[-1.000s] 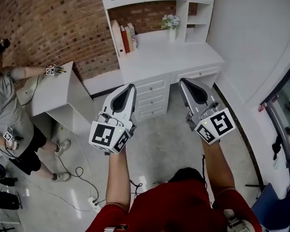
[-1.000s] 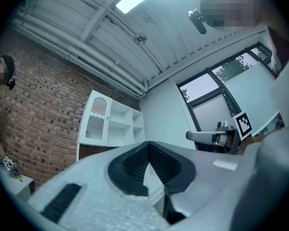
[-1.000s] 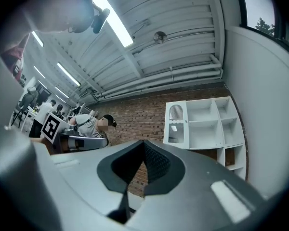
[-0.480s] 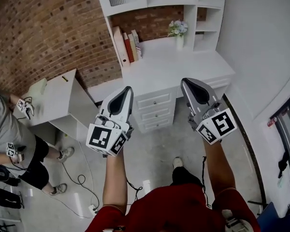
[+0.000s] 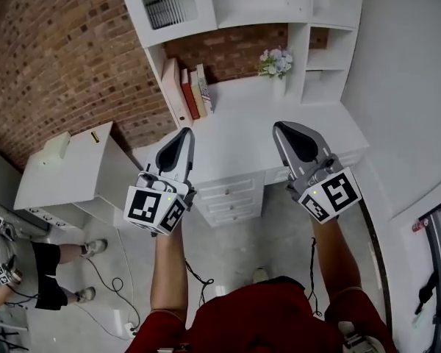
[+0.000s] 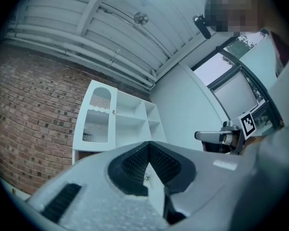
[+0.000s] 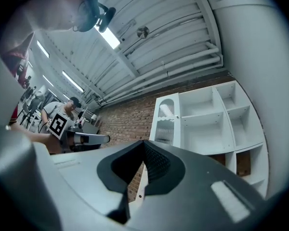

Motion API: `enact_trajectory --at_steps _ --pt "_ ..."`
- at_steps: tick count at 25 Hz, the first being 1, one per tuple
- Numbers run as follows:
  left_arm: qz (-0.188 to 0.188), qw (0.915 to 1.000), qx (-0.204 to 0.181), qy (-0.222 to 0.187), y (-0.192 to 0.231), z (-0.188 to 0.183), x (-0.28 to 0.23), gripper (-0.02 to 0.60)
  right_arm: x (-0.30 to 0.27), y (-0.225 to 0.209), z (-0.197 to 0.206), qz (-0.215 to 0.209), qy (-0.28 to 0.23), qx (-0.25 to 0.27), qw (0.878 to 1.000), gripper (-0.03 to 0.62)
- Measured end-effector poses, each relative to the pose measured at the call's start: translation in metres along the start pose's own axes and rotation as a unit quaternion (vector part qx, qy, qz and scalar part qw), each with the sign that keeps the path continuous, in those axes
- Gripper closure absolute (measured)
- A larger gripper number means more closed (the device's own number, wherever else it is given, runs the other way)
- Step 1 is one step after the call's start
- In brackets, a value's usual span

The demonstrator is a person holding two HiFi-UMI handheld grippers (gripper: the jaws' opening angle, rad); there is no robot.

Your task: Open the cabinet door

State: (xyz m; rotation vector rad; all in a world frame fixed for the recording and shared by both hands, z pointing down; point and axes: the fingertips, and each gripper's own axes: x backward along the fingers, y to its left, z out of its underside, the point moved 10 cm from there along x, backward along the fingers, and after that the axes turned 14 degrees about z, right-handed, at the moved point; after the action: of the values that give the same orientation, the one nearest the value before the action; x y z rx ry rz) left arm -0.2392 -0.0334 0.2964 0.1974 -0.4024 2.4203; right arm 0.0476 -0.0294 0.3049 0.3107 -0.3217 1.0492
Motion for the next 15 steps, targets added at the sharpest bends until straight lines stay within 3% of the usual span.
enact_trajectory --at_steps 6,15 --pt "-0.016 0.9997 -0.016 0.007 0.032 0.005 -0.063 0.578 -0.040 -0.059 0.021 -0.013 0.001 -0.009 1.000 0.582" --pt "-0.018 0.9997 -0.016 -0.004 0.097 0.023 -0.132 0.578 -0.108 -0.104 0.042 -0.019 -0.006 -0.023 1.000 0.582"
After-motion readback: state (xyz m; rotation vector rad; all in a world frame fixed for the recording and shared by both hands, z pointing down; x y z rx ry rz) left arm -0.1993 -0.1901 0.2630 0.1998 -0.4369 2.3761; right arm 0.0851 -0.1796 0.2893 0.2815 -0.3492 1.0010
